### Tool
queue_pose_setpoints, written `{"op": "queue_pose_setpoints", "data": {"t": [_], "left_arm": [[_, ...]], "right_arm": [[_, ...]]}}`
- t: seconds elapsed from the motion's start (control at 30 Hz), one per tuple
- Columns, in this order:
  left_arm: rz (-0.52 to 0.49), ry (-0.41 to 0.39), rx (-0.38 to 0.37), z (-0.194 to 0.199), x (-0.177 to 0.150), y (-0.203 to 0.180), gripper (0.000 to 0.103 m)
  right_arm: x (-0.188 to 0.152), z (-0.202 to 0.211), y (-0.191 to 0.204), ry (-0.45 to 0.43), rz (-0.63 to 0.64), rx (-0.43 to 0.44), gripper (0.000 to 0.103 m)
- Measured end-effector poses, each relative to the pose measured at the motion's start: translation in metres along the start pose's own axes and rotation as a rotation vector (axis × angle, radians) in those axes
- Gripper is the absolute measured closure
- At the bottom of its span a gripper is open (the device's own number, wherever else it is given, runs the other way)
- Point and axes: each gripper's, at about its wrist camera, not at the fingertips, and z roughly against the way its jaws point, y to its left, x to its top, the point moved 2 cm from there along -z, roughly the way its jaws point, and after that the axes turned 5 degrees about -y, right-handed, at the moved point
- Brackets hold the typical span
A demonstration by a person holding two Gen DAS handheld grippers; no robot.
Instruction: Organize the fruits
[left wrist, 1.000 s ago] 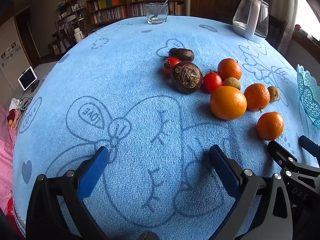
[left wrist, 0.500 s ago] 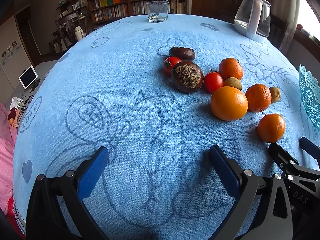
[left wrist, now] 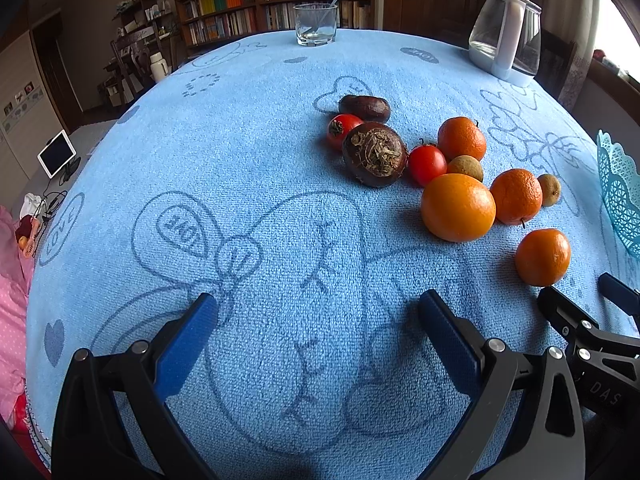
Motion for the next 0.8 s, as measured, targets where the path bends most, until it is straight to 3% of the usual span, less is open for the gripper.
{"op": "queue_pose_setpoints", "data": {"t": [0.8], "left_arm": [[0.000,-0.001,0.000,0.0002,-0.0002,0.0003,0.005]], "right_arm": [[-0.0009,0.0020,-0.0015,0.003,0.010,0.014,0.002]]}}
